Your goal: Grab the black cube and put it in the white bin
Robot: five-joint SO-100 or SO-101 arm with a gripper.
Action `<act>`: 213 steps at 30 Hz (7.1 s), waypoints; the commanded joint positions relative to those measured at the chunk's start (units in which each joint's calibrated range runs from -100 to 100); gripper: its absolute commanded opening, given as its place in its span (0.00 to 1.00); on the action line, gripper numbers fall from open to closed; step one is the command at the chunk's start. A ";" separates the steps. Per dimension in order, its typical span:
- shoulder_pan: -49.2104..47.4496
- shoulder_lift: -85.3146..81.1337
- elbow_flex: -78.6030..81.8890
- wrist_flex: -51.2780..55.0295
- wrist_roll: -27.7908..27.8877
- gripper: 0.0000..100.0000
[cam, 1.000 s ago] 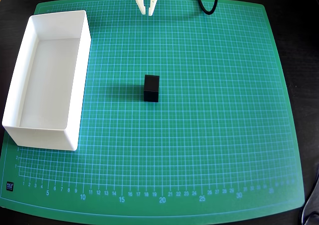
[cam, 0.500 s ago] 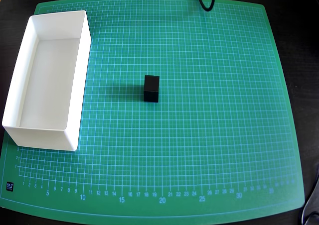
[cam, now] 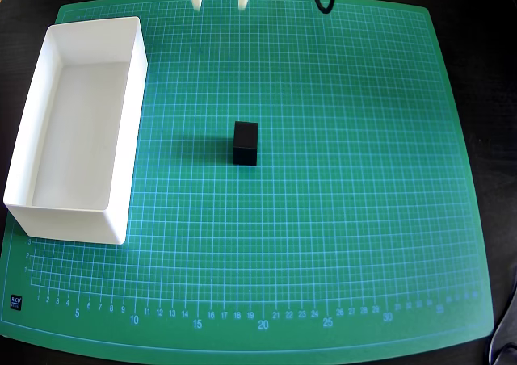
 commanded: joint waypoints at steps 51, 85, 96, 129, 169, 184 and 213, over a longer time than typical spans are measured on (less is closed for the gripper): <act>-7.32 57.68 -67.95 21.74 -7.35 0.24; -4.48 60.83 -68.04 20.89 -7.40 0.07; -4.14 51.20 -68.13 22.68 -5.30 0.07; 23.08 41.90 -69.21 26.78 14.21 0.07; 29.28 51.62 -69.21 15.50 14.63 0.08; 29.36 51.79 -68.94 15.76 14.05 0.11; 29.03 37.39 -69.21 29.86 14.05 0.21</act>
